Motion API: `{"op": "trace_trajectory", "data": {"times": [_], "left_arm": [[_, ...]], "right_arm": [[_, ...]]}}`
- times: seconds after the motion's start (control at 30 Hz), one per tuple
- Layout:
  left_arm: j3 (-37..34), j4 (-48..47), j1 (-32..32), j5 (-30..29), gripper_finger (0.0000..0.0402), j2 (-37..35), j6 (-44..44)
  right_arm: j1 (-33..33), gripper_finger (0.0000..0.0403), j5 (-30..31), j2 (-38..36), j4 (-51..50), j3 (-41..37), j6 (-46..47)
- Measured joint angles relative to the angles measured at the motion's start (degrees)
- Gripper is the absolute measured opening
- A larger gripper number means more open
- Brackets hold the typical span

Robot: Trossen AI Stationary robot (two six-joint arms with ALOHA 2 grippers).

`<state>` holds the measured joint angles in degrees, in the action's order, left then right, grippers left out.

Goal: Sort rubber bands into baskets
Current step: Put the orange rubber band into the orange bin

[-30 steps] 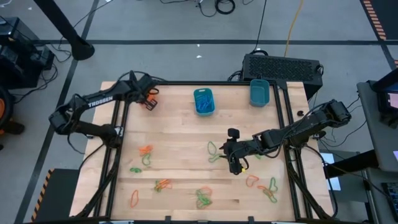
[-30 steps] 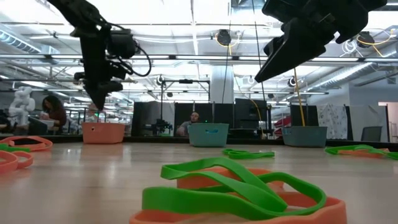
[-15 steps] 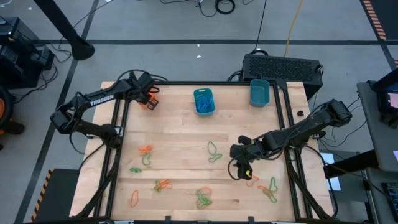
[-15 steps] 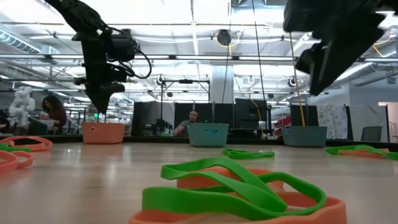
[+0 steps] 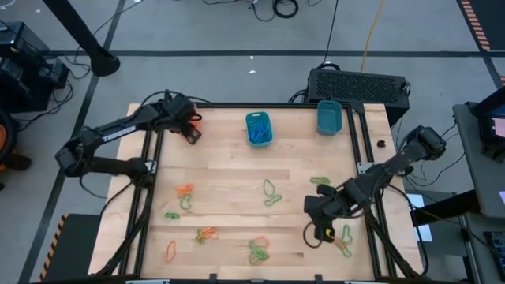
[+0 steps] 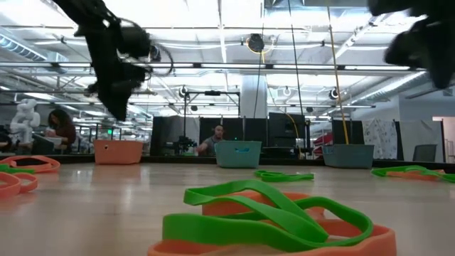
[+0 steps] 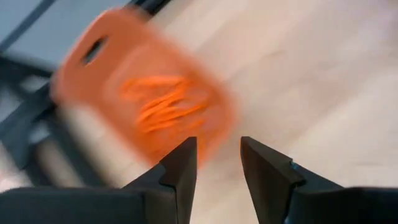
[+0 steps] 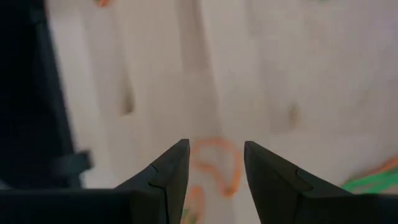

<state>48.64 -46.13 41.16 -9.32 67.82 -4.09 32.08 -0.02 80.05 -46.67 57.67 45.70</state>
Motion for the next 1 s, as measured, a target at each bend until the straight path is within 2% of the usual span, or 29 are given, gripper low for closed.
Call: {"op": "trace_trajectory", "data": {"times": [0.07,0.17,0.27,0.4,0.6,0.7,1.0], "left_arm": [[0.0,2.6,-2.9,6.6,0.0132,-3.2,0.0],[-0.5,10.6,-10.4,17.9,0.0132,-8.6,-1.9],[-2.7,23.2,-21.9,20.3,0.0132,-12.4,-4.7],[-5.2,36.6,-37.6,15.7,0.0132,-13.1,-5.7],[-8.9,45.6,-53.6,0.9,0.0132,-8.6,-2.5],[-10.7,52.1,-57.4,-4.6,0.0132,-5.5,-2.3],[-11.6,61.4,-60.0,-4.7,0.0132,0.7,0.4]], "right_arm": [[1.6,0.0146,-1.9,0.0,0.0,0.0,2.2],[4.1,0.0146,-0.5,0.3,0.1,0.0,5.0],[6.7,0.0146,1.5,1.8,0.2,-0.1,6.9],[8.7,0.0146,1.8,5.1,0.2,-0.2,6.9],[8.9,0.0146,3.7,11.4,0.4,-0.3,6.6],[8.9,0.0146,4.8,13.9,0.5,-0.3,5.1],[8.5,0.0146,4.6,16.8,-0.3,-0.9,2.5]]}}
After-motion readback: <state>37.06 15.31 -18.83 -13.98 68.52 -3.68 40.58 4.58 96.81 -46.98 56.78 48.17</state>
